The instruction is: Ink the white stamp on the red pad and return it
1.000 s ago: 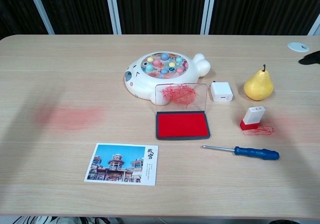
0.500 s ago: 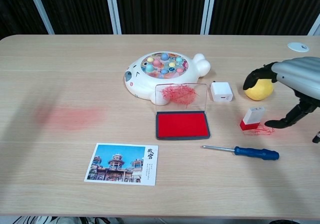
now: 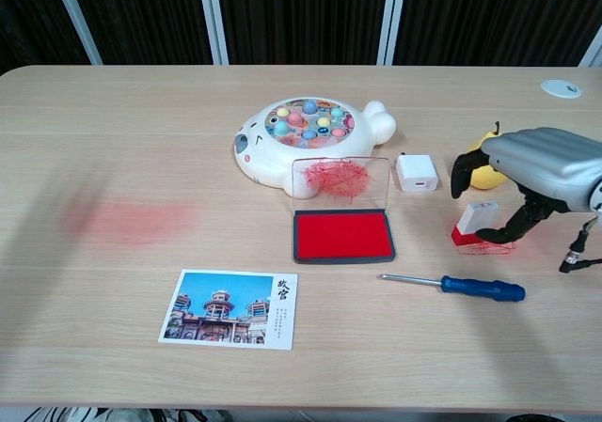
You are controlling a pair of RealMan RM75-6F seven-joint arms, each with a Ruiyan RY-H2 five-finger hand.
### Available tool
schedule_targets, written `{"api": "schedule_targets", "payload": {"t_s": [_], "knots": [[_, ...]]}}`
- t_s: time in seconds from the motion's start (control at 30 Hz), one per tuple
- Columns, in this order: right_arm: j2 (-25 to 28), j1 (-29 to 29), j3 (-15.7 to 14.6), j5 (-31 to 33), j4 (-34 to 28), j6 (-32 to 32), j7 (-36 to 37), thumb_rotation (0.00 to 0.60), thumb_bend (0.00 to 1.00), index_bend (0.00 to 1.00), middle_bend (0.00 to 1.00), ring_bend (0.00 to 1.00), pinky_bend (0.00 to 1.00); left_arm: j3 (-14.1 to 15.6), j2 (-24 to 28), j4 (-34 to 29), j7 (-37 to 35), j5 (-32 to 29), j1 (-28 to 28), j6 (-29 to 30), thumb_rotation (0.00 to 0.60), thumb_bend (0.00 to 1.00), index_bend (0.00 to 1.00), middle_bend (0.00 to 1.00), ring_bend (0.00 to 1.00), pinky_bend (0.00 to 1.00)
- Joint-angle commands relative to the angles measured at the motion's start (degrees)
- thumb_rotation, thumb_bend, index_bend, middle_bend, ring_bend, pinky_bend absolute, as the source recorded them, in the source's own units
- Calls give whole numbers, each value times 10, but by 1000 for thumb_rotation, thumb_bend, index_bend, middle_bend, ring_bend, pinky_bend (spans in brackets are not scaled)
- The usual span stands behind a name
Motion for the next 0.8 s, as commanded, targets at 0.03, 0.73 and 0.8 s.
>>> {"api": "schedule_targets", "payload": {"t_s": [0.03, 0.73, 0.8], "knots": [[-8, 6, 0, 7, 11, -1, -1, 600, 347, 452, 360, 243, 294, 0, 0, 0, -1, 0, 0, -1, 600, 0, 0, 0, 0, 0], [-34, 25, -5, 47, 62, -4, -1, 600, 405, 465, 373, 246, 298, 0, 5, -3, -10, -6, -3, -8, 600, 0, 0, 0, 0, 0], [-35, 25, -6, 50, 64, -3, 1, 600, 415, 476, 380, 249, 298, 0, 5, -4, -10, -7, -3, -9, 600, 0, 0, 0, 0, 0]]}}
